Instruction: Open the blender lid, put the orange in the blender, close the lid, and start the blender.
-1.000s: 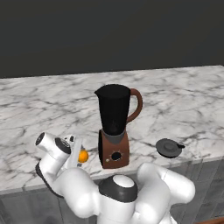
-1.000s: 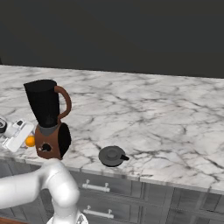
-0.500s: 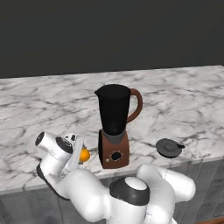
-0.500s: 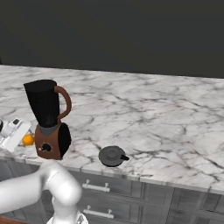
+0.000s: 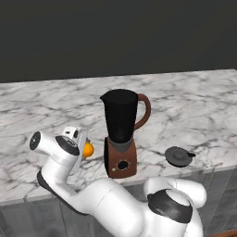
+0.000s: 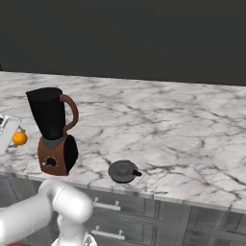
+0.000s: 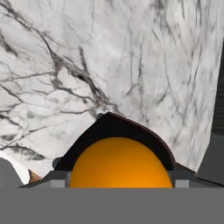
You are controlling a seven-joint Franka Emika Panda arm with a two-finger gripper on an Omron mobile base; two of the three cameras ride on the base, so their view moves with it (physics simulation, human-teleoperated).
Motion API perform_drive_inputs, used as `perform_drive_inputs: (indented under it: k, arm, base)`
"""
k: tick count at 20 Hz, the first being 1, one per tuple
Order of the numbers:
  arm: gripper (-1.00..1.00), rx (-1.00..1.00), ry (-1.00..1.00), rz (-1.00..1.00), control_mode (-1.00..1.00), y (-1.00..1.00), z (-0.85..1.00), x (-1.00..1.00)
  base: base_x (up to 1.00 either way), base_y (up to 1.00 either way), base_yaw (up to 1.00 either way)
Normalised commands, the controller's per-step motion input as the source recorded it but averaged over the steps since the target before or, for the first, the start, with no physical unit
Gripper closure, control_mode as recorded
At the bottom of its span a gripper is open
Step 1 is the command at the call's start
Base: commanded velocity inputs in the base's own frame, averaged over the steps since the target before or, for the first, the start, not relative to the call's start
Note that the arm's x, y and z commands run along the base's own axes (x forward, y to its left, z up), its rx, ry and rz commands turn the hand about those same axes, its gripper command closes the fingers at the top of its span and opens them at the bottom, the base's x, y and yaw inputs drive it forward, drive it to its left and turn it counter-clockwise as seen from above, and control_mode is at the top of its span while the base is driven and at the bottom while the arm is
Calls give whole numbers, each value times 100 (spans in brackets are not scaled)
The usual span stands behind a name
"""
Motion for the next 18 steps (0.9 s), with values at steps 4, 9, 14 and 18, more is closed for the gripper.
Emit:
perform_drive_inputs:
  k: [4, 9, 14, 18]
  arm:
    - [100, 7, -27, 0, -100, 0, 100, -25]
    - [100, 9, -27, 0, -100, 0, 100, -26]
    - [100, 13, -23, -5, -100, 0, 95, -24]
    - [100, 17, -23, -6, -100, -15, 73, -10]
  base:
    - [0, 0, 0]
    - [0, 0, 0]
    - [0, 0, 0]
    - [0, 0, 0]
